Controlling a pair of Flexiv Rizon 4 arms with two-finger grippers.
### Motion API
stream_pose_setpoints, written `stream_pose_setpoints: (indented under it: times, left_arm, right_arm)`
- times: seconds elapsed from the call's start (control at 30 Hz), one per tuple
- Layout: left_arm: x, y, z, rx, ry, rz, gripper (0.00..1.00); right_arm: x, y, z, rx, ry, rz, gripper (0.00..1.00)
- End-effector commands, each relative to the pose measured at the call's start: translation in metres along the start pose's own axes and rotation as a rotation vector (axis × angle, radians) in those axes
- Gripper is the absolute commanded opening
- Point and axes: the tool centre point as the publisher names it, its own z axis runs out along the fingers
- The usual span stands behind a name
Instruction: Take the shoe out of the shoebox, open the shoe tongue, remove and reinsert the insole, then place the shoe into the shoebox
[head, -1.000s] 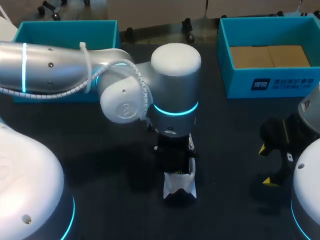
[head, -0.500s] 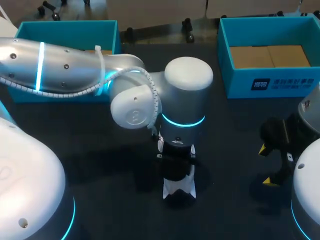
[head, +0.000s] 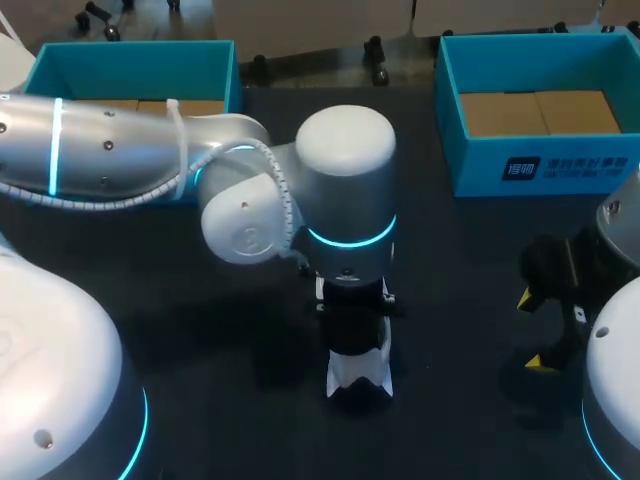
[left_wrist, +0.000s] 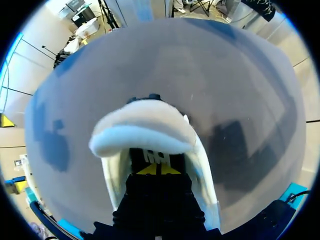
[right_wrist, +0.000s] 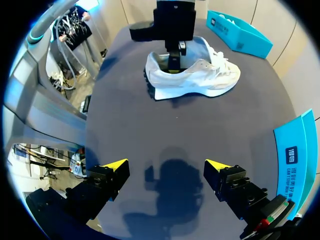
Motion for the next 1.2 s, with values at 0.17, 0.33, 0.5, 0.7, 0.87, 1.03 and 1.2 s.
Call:
stream_pose_setpoints:
  times: [0.17, 0.33, 0.5, 0.7, 0.87, 1.03, 1.2]
  left_arm:
    - [-0.002, -0.017, -0.005, 0.049, -0.010, 0.024, 0.00]
    - [-0.001, -0.018, 0.011, 0.047, 0.002, 0.025, 0.00]
    - [0.006, -0.004, 0.018, 0.019, 0.015, -0.001, 0.00]
    - [0.013, 0.009, 0.013, -0.010, 0.019, -0.023, 0.00]
    - [0.014, 0.007, -0.005, -0.009, -0.005, 0.004, 0.00]
    - [0.009, 0.000, -0.030, -0.043, -0.042, 0.034, 0.00]
    - [0.002, -0.002, -0.042, -0.122, -0.041, 0.050, 0.00]
  right_arm:
    - [0.002, 0.000, 0.000, 0.001, -0.004, 0.000, 1.00]
    - [0.002, 0.000, 0.000, 0.001, -0.004, 0.000, 1.00]
    - [0.002, 0.000, 0.000, 0.001, -0.004, 0.000, 1.00]
    - [0.002, 0.000, 0.000, 0.001, -0.004, 0.000, 1.00]
    - [0.002, 0.000, 0.000, 0.001, -0.004, 0.000, 1.00]
    - [0.002, 0.000, 0.000, 0.001, -0.004, 0.000, 1.00]
    - [0.002, 0.000, 0.000, 0.001, -0.004, 0.000, 1.00]
